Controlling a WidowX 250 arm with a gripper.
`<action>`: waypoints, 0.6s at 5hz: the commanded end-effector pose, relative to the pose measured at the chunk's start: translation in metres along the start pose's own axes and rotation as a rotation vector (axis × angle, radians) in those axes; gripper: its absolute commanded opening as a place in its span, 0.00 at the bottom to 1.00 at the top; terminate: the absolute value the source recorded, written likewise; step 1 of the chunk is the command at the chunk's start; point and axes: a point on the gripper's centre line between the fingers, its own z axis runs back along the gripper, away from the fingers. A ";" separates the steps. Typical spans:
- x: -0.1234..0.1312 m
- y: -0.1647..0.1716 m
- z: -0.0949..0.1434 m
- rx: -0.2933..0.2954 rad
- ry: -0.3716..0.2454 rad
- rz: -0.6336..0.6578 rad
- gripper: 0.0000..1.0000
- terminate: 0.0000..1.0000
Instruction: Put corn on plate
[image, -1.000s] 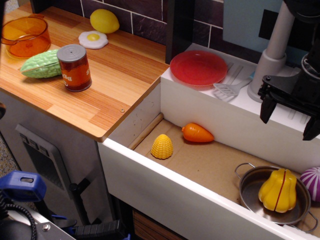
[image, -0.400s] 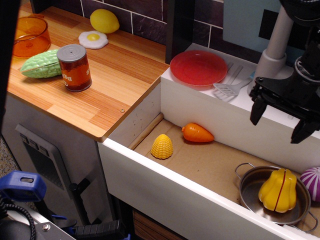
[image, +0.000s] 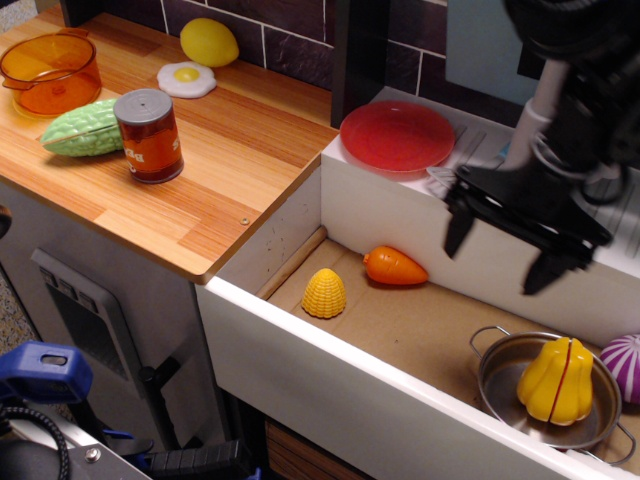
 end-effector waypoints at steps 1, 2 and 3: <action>0.007 0.040 -0.002 0.002 -0.067 -0.001 1.00 0.00; 0.005 0.062 -0.028 0.006 -0.080 0.011 1.00 0.00; 0.006 0.077 -0.047 0.011 -0.109 0.009 1.00 0.00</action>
